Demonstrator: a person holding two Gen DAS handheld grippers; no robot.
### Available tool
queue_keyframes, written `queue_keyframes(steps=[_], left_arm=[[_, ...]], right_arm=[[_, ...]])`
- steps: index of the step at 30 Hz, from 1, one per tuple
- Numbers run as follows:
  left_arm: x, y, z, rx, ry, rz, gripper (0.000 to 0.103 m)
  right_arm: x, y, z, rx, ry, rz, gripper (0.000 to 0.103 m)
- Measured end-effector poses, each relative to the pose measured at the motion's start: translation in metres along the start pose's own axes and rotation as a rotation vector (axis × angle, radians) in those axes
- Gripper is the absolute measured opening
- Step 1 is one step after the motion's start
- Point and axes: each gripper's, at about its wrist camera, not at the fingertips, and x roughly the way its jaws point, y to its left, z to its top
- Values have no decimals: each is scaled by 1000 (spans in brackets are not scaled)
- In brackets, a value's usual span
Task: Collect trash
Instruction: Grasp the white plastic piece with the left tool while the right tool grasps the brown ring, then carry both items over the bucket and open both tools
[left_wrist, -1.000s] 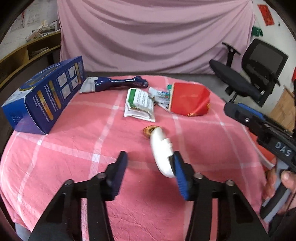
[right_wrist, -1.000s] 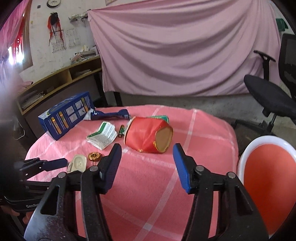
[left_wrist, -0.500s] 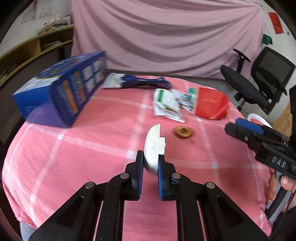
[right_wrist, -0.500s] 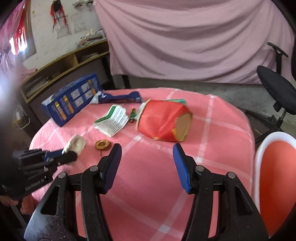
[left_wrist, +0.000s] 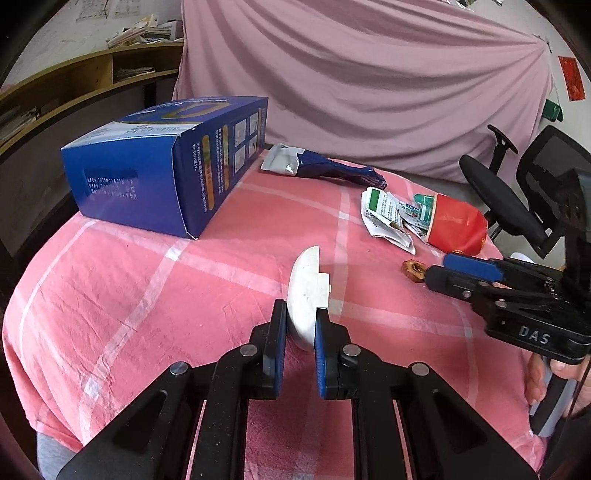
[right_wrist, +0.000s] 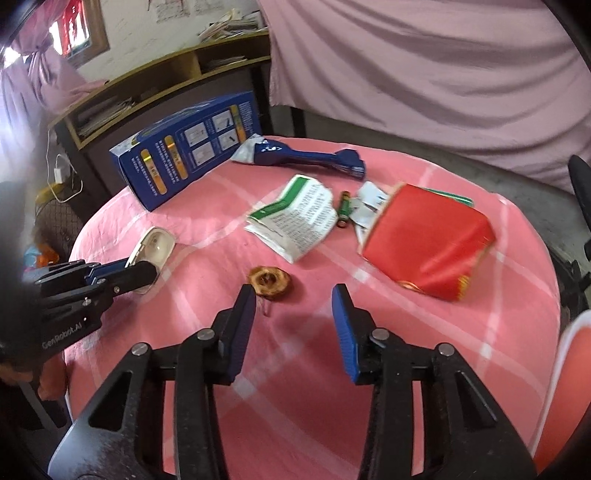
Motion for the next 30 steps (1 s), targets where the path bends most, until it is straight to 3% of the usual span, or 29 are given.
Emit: queue_keyframes(steps=[4,7,8,16,21,30], left_arm=[[1,-1,0,3,-2,3,11],[1,0,0,0,-2,2,11],[1,0,0,-1,-2,3,11],[-2,-11,0,2,-11,18,11],[-16,-22,2,-5,-85,-9,11],[-56,-71,22,56,-309,-83,11]], right_arm=[[14,9,5,-33,28,21,60],[20,16,6,-56,46,10,54],[20,16,6,-56,45,7,49],[7,12,2,-35,-4,2,49],[-28,10,-7,-10,-157,-19,49],[-121,1,-32,47,-568,-132,49]])
